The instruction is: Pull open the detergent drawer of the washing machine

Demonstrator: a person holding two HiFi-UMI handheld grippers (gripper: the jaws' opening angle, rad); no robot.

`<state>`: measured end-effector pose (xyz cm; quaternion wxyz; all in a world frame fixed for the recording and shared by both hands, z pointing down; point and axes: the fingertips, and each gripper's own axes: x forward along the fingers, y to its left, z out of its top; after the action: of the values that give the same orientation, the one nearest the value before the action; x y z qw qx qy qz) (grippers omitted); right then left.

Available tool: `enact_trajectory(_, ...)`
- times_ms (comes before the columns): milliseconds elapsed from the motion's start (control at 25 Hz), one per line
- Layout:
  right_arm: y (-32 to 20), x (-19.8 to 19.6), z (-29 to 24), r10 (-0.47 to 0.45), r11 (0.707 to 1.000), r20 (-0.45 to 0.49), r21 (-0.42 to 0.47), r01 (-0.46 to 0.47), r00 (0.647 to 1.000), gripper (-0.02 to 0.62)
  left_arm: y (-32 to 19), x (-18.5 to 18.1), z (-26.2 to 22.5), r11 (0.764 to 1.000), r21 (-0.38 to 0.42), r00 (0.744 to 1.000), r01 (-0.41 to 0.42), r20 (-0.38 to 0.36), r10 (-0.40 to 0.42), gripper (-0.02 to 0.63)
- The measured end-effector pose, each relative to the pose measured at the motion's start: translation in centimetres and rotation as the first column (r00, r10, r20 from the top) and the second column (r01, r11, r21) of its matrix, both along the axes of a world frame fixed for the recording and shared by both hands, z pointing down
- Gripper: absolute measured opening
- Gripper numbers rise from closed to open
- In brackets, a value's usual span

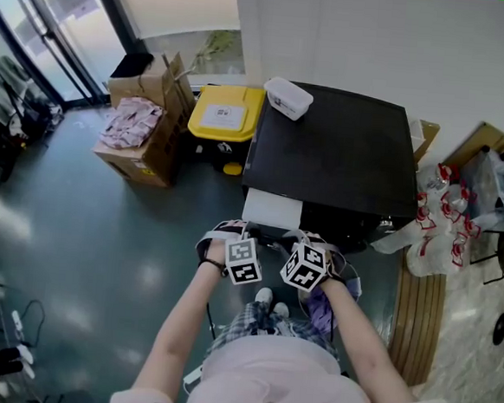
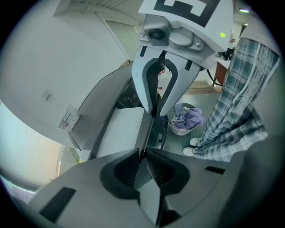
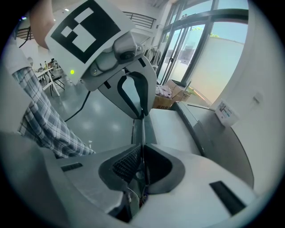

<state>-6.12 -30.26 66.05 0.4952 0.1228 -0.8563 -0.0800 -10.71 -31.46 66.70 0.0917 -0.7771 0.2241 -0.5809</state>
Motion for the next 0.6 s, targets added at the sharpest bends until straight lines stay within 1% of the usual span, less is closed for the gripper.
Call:
enact_trajectory(280, 2.5, 0.0, 0.0, -0.01, 1.0, 0.009, -0.009, 0.01, 1.0, 0.051, 2.5, 0.0, 0.1, 1.0, -0.003, 1.0, 0.013, 0.009, -0.013, 0.072)
enact_trajectory(600, 6.1, 0.4, 0.5, -0.03, 0.999, 0.035, -0.042, 0.032, 0.999, 0.049, 6.1, 0.4, 0.6, 0.999, -0.016, 0.999, 0.045, 0.025, -0.045, 0.072)
